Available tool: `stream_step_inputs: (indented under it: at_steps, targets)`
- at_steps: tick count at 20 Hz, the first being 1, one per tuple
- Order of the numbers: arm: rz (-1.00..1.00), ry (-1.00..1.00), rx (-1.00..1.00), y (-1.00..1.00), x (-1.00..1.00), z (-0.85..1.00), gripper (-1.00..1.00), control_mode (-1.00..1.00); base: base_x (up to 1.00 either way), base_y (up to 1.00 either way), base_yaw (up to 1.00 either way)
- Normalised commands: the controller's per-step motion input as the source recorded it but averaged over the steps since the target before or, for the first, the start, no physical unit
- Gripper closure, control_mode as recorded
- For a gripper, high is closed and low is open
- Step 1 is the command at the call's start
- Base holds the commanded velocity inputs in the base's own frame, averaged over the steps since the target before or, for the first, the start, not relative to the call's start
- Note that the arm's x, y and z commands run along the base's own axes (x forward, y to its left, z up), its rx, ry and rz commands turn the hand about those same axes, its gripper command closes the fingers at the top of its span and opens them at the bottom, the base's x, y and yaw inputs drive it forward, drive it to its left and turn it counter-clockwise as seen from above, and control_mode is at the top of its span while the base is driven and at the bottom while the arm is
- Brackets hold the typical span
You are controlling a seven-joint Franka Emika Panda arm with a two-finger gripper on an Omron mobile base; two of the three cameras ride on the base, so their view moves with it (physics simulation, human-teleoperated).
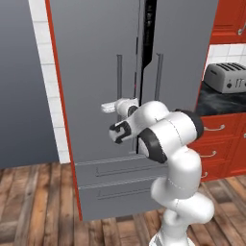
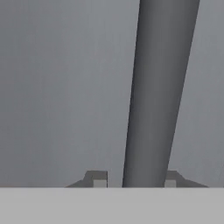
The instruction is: Take the cake and donut from the fridge and place them on the empty tray on the dining counter.
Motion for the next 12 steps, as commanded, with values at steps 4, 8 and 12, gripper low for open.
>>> stream_step_inputs:
  at_steps: [4,8,12]
  targets:
    - [0.1,-0.04,0.03,0.76,-0.09,0.0,1.0,-1.0,0.0,0.0,0.0]
    - [0.21,0.03,0.02,0.85,0.0,0.0,1.0,-1.0,0.0,0.0,0.0]
    - [0.28,0.11,0.0,0.96,-0.21,0.08,1.0,-1.0,0.0,0.0,0.0]
